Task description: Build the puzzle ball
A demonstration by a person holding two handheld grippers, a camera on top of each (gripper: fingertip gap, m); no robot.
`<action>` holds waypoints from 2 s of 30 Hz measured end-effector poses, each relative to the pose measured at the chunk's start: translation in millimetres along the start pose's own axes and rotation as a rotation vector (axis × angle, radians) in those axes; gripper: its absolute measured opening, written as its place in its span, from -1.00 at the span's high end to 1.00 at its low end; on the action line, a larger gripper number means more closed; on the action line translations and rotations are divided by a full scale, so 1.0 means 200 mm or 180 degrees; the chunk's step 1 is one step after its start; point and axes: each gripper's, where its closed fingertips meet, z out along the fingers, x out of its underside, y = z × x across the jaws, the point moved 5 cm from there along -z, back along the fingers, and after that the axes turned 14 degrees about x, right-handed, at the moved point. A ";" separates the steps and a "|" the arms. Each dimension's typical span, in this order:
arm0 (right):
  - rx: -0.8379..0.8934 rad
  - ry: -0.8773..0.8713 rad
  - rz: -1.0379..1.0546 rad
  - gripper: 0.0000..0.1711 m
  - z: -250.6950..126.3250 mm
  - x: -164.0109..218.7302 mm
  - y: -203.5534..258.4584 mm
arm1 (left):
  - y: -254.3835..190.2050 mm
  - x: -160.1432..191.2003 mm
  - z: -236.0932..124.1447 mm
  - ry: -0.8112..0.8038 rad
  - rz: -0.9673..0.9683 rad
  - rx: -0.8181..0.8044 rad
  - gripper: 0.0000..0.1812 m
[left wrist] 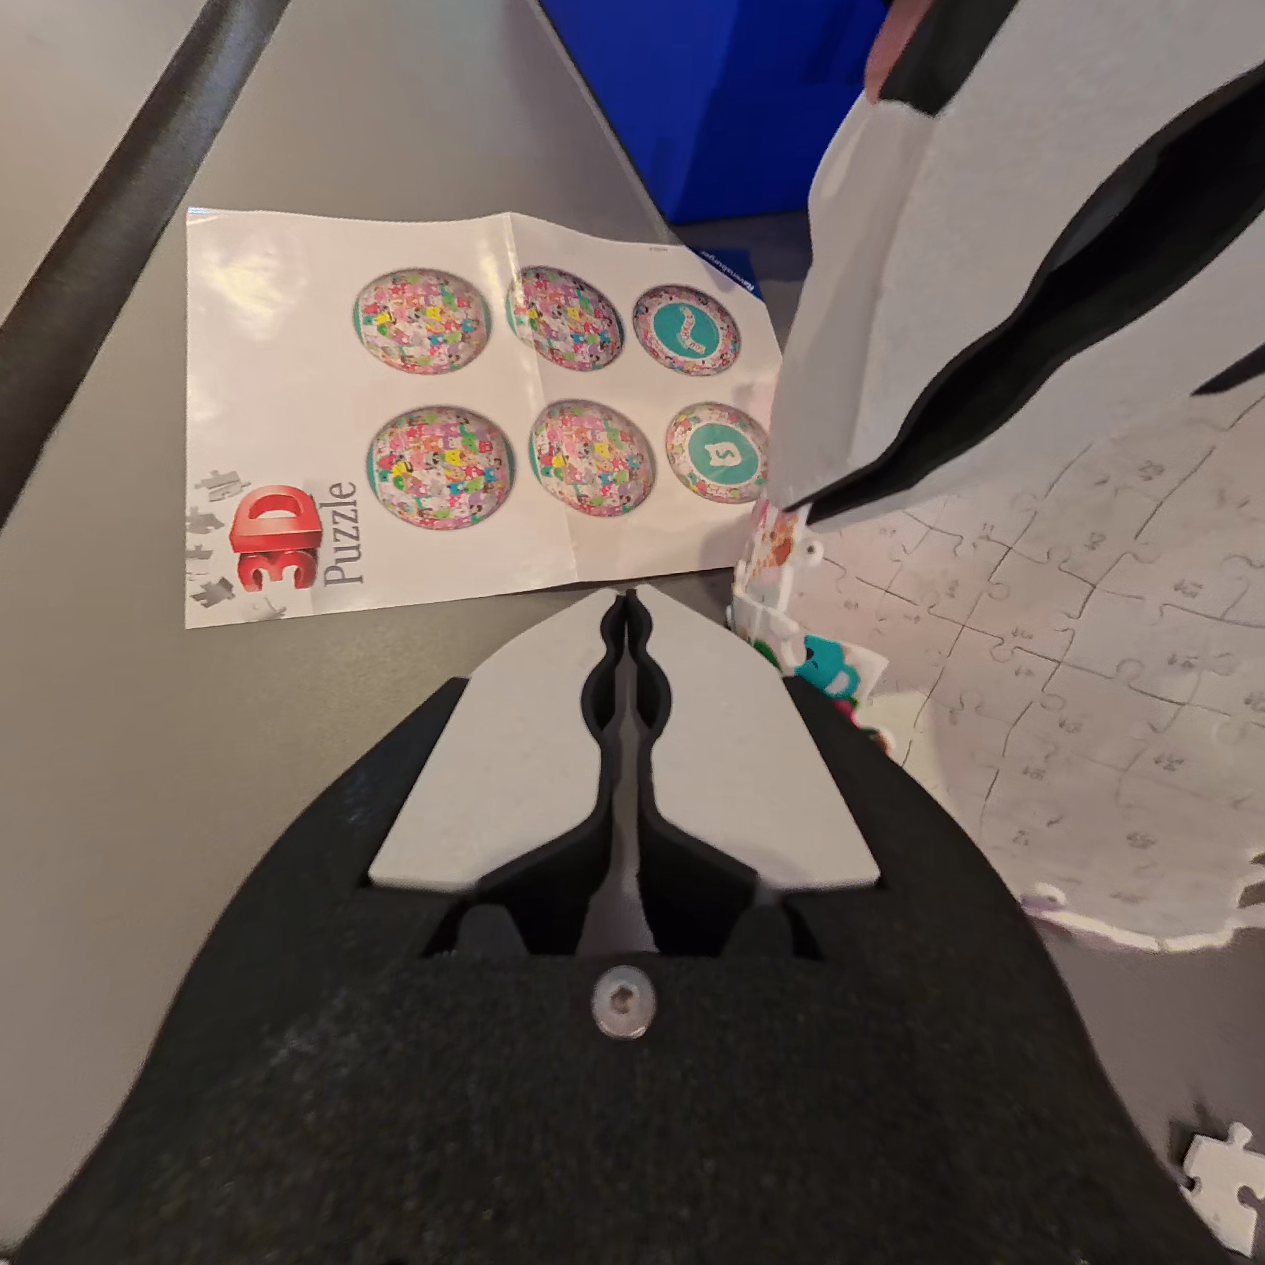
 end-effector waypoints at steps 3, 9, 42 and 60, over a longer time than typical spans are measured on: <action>-0.0007 0.0014 0.0046 0.97 0.00 0.01 -0.01 | 0.00 0.00 0.00 0.0015 -0.0005 0.0000 1.00; 0.0024 0.0084 0.0087 0.97 0.00 0.02 -0.02 | 0.00 0.01 0.01 0.0040 0.0023 -0.0006 1.00; 0.0158 0.0170 -0.0246 0.95 0.02 0.01 0.02 | 0.00 0.02 0.05 0.0067 -0.0048 0.0058 1.00; 0.0587 0.0384 -0.0578 0.94 0.01 0.00 0.05 | 0.00 0.04 0.05 0.0118 -0.0186 0.0114 1.00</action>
